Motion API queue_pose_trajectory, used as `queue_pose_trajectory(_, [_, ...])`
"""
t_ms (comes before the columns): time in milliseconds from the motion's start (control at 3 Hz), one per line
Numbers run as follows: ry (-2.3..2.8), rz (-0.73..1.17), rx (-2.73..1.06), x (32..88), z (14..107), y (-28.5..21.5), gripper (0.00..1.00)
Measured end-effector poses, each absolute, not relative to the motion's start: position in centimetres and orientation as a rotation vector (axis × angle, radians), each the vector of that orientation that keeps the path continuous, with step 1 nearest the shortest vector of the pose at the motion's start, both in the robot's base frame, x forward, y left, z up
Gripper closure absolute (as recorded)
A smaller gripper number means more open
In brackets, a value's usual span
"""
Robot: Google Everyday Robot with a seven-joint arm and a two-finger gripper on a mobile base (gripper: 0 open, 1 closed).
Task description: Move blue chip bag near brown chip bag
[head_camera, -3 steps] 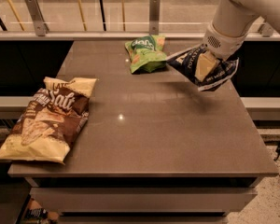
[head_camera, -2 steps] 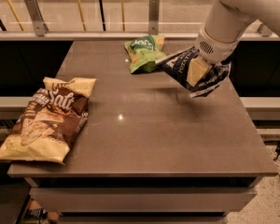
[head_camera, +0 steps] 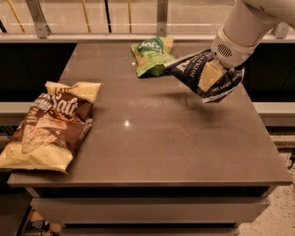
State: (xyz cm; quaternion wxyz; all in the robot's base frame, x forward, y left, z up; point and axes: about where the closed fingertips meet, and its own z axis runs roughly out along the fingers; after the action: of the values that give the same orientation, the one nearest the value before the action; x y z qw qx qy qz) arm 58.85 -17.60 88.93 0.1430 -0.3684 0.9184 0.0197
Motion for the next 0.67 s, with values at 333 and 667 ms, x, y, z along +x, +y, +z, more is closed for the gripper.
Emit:
queue_pose_trajectory(333, [2.537,0.331,-1.196,58.4,88.8,-17.4,1.00])
queue_pose_trajectory(667, [2.416,0.529,-1.294,57.0,89.8,-15.8,1.00])
